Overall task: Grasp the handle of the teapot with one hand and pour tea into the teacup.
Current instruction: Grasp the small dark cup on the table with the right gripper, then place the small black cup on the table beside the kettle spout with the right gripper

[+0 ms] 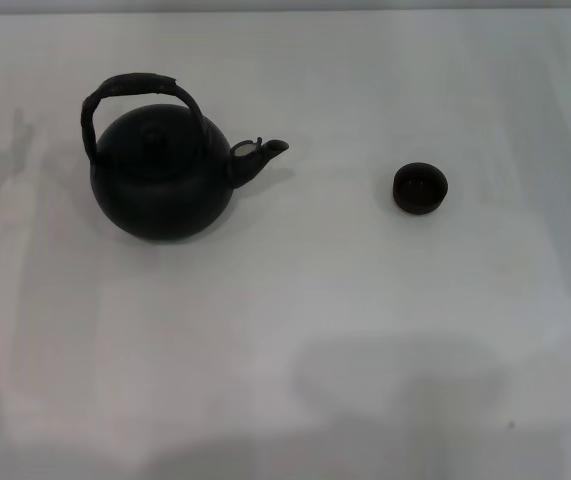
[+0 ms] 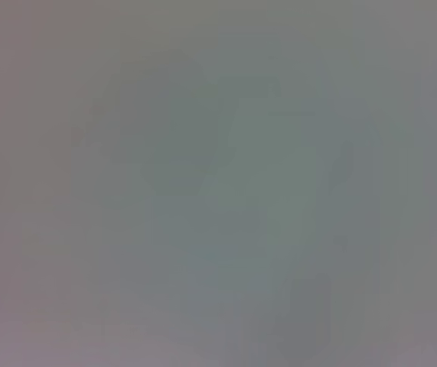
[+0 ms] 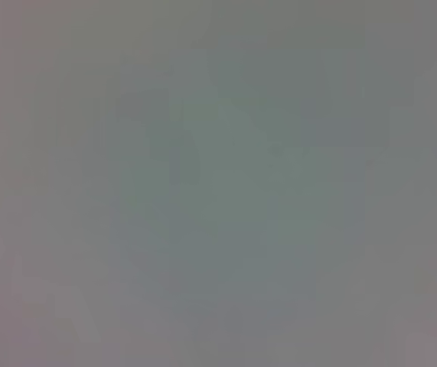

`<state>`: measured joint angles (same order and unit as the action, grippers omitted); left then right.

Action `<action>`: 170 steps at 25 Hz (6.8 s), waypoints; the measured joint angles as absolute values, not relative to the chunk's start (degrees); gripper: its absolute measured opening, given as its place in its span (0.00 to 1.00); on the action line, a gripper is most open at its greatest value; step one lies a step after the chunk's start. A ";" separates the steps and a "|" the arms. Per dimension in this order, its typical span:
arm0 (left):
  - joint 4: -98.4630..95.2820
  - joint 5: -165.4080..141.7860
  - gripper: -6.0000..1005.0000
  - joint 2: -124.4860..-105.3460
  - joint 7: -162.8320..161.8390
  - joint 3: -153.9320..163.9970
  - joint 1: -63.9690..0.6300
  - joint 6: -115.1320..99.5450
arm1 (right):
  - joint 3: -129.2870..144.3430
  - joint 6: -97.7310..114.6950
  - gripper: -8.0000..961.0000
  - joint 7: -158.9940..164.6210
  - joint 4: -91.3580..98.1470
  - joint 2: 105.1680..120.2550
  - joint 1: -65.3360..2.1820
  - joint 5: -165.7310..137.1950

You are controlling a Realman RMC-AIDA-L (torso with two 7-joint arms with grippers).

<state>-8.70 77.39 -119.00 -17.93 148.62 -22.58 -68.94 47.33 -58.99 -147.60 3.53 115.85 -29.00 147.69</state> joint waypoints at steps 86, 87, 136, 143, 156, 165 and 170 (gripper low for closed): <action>-7.12 77.43 0.85 -119.00 -18.21 148.62 -23.18 -69.43 | 103.00 -68.07 0.83 -39.19 47.50 116.12 -52.98 32.63; -7.12 77.43 0.85 -119.00 -18.22 148.62 -23.19 -69.43 | 103.00 -68.29 0.83 -39.03 47.49 116.12 -52.90 32.40; -7.25 77.40 0.85 -118.91 -18.10 148.54 -23.20 -69.43 | 122.50 -69.54 0.76 -26.91 59.91 116.19 -56.43 45.33; -7.33 77.51 0.85 -118.92 -18.09 148.54 -23.31 -69.43 | 124.22 -68.41 0.76 -26.90 58.03 116.19 -56.55 45.43; -7.19 77.56 0.85 -118.92 -18.23 148.54 -23.49 -69.43 | 125.05 -68.46 0.77 -27.49 58.42 116.19 -56.55 45.50; -7.12 77.56 0.85 -118.87 -18.04 148.53 -23.59 -69.43 | 125.25 -68.30 0.79 -27.59 58.55 116.19 -56.79 45.53; -7.12 77.53 0.85 -118.83 -18.02 148.54 -23.73 -69.44 | 124.54 -68.28 0.86 -28.79 58.78 116.19 -56.58 46.06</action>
<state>-7.12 77.53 -118.83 -18.02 148.54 -23.73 -69.43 124.54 -68.28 -28.79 58.78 116.19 -56.58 46.06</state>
